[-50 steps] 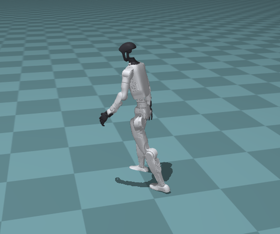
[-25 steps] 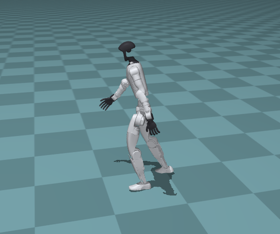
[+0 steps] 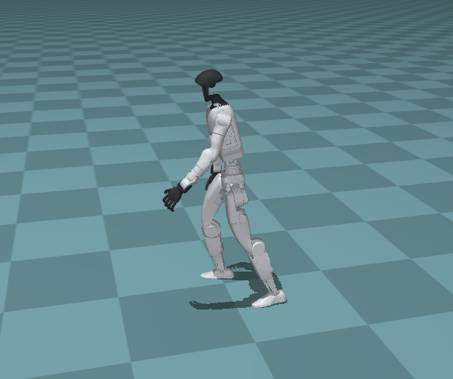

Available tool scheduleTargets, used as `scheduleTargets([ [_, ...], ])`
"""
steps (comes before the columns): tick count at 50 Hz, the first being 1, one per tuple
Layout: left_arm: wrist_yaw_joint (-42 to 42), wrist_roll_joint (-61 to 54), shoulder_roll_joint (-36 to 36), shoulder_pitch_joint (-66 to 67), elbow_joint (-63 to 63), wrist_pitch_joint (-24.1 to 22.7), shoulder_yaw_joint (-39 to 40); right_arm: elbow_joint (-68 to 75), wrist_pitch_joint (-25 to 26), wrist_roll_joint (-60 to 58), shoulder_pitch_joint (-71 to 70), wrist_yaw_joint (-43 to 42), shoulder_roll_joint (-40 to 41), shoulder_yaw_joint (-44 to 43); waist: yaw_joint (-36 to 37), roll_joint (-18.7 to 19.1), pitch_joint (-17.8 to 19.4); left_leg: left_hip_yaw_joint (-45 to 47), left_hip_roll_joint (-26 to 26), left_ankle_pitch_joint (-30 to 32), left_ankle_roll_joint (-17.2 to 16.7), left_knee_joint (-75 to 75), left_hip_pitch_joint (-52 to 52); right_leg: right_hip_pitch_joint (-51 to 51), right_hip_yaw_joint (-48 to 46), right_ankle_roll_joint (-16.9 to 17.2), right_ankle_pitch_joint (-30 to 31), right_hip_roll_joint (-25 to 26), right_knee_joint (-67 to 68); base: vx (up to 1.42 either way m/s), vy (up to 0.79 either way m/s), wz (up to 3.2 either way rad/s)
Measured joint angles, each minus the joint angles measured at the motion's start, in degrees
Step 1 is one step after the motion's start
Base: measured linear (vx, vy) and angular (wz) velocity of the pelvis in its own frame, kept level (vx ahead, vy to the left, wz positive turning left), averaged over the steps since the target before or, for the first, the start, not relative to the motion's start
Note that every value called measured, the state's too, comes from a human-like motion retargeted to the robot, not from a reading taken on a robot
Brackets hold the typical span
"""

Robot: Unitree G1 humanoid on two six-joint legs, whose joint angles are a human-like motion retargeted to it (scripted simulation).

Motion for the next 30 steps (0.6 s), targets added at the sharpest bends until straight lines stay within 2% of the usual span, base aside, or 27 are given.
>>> scheduleTargets([
  [2,1.8,-4.7,0.2,-1.1,-3.6,-1.2,0.1,1.1,0.3,0.2,-0.1,-1.2,-0.6,-0.2,-1.5,0.0,1.3,-1.3,-0.7,-0.3,-0.1,0.6,2.8,3.6,-1.1,2.4,5.7,0.1,-16.0,0.71,-0.2,0.49],
  [3,2.5,-7.2,0.2,-1.2,-4.9,-2.0,0.6,1.8,0.4,0.3,-0.2,-1.6,-0.9,-0.2,-1.9,-0.2,1.7,-1.9,-1.2,-0.4,0.2,1.1,4.2,5.0,0.4,3.7,10.4,0.4,-21.0,0.73,-0.22,0.2],
  [4,2.9,-9.2,0.2,-0.8,-5.9,-2.4,1.4,2.5,0.4,0.9,-0.4,-1.9,-1.3,-0.1,-1.8,0.1,2.0,-2.1,-1.2,-0.1,0.4,1.8,5.2,6.0,1.8,3.9,11.6,0.8,-22.4,0.73,-0.23,-0.05],
  [5,3.0,-11.0,0.1,-0.2,-6.6,-2.7,2.2,3.3,0.4,1.9,-0.7,-2.0,-1.6,0.1,-1.5,0.6,2.1,-2.0,-1.0,0.3,0.6,2.8,6.1,6.8,3.1,3.6,11.1,1.3,-21.9,0.74,-0.24,-0.32],
  [8,3.7,-13.1,-0.5,3.9,-6.2,-2.8,5.6,5.9,-0.8,5.5,-3.1,-3.0,-2.7,3.2,-0.5,1.6,3.8,-0.6,-0.5,3.4,0.8,9.6,8.1,10.5,4.3,3.5,2.9,1.7,-15.9,0.77,-0.24,-0.51],
  [10,3.8,-10.0,-0.6,7.9,-4.6,-1.0,7.2,7.3,-0.4,7.1,-5.5,-4.4,-3.4,5.6,-0.4,1.2,5.2,1.2,-0.8,4.9,1.0,19.0,7.0,13.6,5.3,3.7,0.0,0.8,-13.2,0.74,-0.21,-0.46],
  [14,-0.4,-1.1,-0.8,16.6,0.2,3.3,8.8,6.6,0.9,6.3,-10.9,-8.2,-4.5,5.5,0.5,0.2,3.5,9.9,2.3,-0.4,3.8,44.1,-5.9,14.7,6.3,4.0,-2.2,-1.1,-11.4,0.63,-0.13,-0.27],
  [17,-5.5,5.8,-0.9,22.9,5.4,3.2,8.4,3.3,-0.3,8.8,-14.0,-9.5,-4.7,3.6,3.7,0.3,0.9,13.9,3.6,-4.5,5.0,50.7,-14.6,14.2,7.8,4.3,-1.9,-0.9,-12.2,0.59,-0.02,-0.54],
  [20,-7.8,7.2,-1.1,28.9,12.1,2.0,8.2,-1.1,-2.8,14.2,-16.3,-10.7,-4.3,3.4,8.2,0.0,-0.2,13.9,1.6,-4.4,3.4,45.4,-19.6,16.0,10.3,4.3,-0.8,-0.6,-14.2,0.6,0.05,-0.8],
  [22,-4.9,1.2,-1.2,32.6,16.9,-0.7,8.7,-4.1,-6.3,16.9,-17.7,-15.4,-3.8,3.9,10.1,0.7,-0.2,14.8,4.2,-4.3,0.9,45.7,-24.2,16.4,10.6,4.3,-2.5,0.4,-11.4,0.61,0.11,-0.75],
  [24,-4.7,-0.6,-1.5,33.8,21.5,0.8,10.1,-6.3,-6.0,17.7,-20.7,-14.2,-3.7,5.2,13.5,-0.2,1.1,16.2,1.1,-2.0,2.2,25.9,-20.0,19.7,13.3,4.8,-0.3,0.1,-15.7,0.6,0.12,-0.96],
  [26,-3.0,-5.5,-1.4,35.5,24.8,-0.1,11.5,-8.4,-7.4,17.5,-22.9,-15.7,-3.4,6.2,15.0,0.2,2.4,17.7,1.7,1.4,2.1,13.5,-18.4,22.6,13.8,5.2,-0.7,0.9,-16.1,0.62,0.2,-0.51],
  [30,-3.4,-9.8,-0.4,38.1,27.3,-1.2,13.0,-10.8,-9.0,17.6,-24.8,-15.9,-2.2,8.5,16.8,0.9,2.4,18.6,4.2,10.3,1.2,-0.6,-17.4,26.8,14.0,4.9,-1.4,3.4,-14.9,0.64,0.25,-0.15],
])
